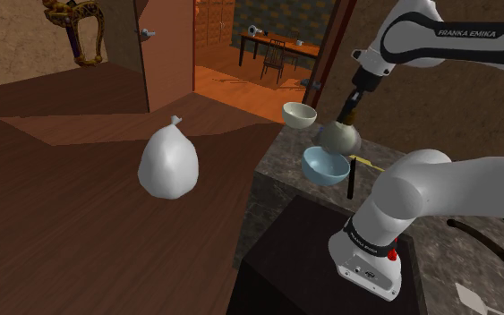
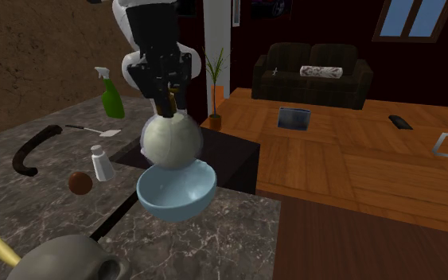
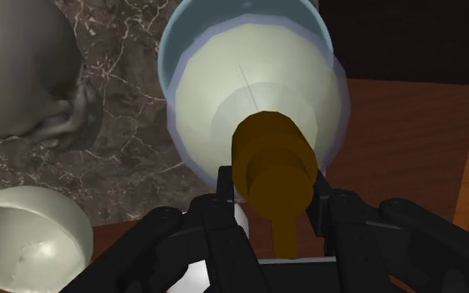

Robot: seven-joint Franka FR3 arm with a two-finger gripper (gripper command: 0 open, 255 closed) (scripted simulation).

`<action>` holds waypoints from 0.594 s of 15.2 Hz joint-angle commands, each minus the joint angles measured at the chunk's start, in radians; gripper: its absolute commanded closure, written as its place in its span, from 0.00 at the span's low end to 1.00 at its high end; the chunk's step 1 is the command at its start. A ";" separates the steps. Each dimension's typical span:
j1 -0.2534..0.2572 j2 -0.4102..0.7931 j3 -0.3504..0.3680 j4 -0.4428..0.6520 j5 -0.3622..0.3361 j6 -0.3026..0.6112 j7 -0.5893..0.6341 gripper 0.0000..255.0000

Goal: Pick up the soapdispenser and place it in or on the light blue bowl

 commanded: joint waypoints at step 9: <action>-0.015 0.026 -0.042 -0.104 -0.037 0.129 -0.004 1.00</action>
